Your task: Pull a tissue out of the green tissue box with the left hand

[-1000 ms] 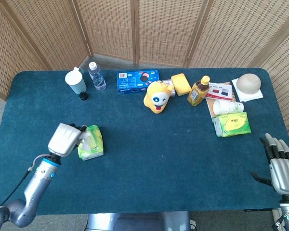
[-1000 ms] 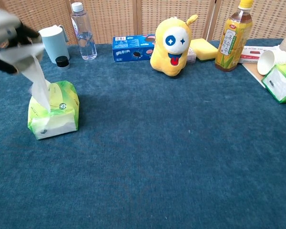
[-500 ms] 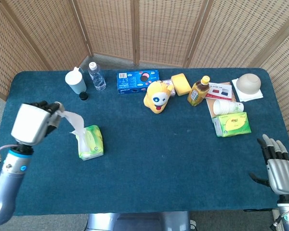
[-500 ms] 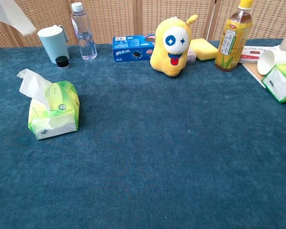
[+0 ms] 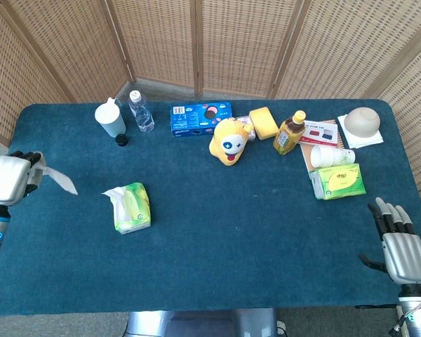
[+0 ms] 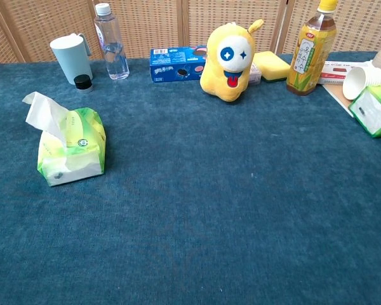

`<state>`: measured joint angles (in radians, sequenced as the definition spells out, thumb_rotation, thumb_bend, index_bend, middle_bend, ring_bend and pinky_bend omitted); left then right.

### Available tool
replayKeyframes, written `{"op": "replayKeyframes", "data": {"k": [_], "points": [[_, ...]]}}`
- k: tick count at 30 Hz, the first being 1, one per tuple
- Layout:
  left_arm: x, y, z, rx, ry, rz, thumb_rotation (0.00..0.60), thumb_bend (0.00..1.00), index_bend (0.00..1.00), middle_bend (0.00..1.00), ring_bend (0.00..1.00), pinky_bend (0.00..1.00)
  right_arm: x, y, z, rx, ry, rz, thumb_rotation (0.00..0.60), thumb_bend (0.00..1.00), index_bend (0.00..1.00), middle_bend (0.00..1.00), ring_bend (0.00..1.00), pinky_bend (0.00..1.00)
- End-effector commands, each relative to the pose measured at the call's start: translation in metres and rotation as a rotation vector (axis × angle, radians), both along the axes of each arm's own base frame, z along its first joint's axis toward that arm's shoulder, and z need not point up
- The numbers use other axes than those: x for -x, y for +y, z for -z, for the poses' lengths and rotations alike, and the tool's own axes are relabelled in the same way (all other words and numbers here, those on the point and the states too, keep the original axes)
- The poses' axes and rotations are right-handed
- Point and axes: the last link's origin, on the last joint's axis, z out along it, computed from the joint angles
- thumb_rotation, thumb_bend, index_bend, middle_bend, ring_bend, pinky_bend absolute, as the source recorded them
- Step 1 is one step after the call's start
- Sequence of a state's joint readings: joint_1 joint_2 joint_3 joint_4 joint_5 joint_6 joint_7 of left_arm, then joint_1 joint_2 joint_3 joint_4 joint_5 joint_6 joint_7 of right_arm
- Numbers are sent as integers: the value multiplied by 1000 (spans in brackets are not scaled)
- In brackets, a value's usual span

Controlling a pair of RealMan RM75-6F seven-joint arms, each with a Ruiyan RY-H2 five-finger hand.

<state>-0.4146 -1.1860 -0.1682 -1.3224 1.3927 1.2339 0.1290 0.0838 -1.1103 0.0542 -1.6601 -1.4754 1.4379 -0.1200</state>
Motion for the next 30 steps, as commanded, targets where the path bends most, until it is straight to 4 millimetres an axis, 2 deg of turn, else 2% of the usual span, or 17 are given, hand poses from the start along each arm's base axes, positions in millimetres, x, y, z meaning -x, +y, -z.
{"op": "replayKeyframes", "data": {"k": [1, 4, 11, 22, 25, 30], "points": [[35, -26, 40, 253, -35, -184, 596, 377, 12, 23, 58, 362, 0, 0, 3, -11, 5, 6, 600, 0, 0, 0, 0, 0], [34, -30, 42, 264, -44, -191, 574, 285, 0, 0, 0, 249, -1, 1, 3, -11, 6, 6, 600, 0, 0, 0, 0, 0], [19, -50, 26, 212, -122, -173, 569, 188, 0, 0, 0, 193, -1, 1, 2, -10, 2, 5, 600, 0, 0, 0, 0, 0], [21, -104, -5, 142, -226, -238, 600, 182, 0, 0, 0, 189, -3, 3, 3, -13, 7, -1, 600, 0, 0, 0, 0, 0], [21, -117, -12, 147, -207, -272, 600, 182, 0, 0, 0, 189, -3, 4, 3, -13, 11, -1, 600, 0, 0, 0, 0, 0], [15, -126, -13, 113, -216, -259, 600, 182, 0, 0, 0, 164, -3, 4, 2, -8, 13, -3, 600, 0, 0, 0, 0, 0]]}}
